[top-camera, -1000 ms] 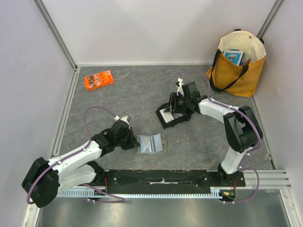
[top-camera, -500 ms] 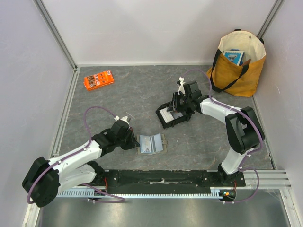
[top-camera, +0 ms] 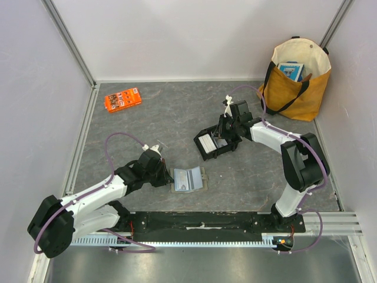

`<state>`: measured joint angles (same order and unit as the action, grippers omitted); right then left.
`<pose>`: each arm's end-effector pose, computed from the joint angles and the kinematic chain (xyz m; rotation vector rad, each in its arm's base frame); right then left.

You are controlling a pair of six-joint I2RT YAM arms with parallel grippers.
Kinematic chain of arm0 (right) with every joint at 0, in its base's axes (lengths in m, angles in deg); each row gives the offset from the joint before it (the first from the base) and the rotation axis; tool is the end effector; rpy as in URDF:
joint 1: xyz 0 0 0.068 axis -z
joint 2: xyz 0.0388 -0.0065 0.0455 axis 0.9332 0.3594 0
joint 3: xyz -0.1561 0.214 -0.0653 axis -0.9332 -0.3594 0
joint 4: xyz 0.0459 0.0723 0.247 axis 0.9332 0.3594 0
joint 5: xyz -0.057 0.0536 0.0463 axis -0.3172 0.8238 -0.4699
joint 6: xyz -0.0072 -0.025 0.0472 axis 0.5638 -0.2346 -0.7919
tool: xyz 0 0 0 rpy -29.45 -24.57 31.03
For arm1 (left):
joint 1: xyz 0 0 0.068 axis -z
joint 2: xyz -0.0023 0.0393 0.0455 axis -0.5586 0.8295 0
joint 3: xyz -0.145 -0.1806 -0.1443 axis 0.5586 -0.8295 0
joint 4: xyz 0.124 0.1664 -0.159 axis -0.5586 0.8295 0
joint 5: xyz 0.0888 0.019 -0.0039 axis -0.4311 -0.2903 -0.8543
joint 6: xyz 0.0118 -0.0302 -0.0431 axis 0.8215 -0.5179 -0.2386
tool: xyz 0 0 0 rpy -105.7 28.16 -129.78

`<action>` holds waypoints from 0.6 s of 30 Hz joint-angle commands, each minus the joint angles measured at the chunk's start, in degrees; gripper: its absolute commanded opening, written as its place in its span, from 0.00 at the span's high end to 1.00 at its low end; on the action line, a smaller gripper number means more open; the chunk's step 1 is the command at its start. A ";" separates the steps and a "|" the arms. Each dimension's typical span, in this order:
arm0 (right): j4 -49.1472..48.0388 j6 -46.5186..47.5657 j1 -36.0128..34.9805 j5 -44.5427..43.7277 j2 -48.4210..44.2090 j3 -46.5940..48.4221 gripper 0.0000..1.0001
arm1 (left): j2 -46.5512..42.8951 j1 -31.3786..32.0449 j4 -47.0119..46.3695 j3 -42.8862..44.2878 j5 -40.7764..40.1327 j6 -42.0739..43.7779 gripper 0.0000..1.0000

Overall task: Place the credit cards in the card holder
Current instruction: Pick up the credit card from the storage box.

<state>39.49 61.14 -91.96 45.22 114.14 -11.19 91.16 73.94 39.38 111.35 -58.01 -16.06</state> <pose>0.3357 0.1553 0.1939 -0.1078 2.4774 0.7809 0.1426 -0.1234 0.1713 -0.1578 2.6034 -0.7297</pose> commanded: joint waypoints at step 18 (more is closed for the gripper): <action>4.34 5.06 0.35 -6.70 1.15 0.45 0.83 | 1.55 0.27 -2.02 1.51 1.05 1.67 0.98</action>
<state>41.88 64.16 -91.48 39.41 114.60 -11.19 92.30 73.94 38.98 111.35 -57.90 -16.06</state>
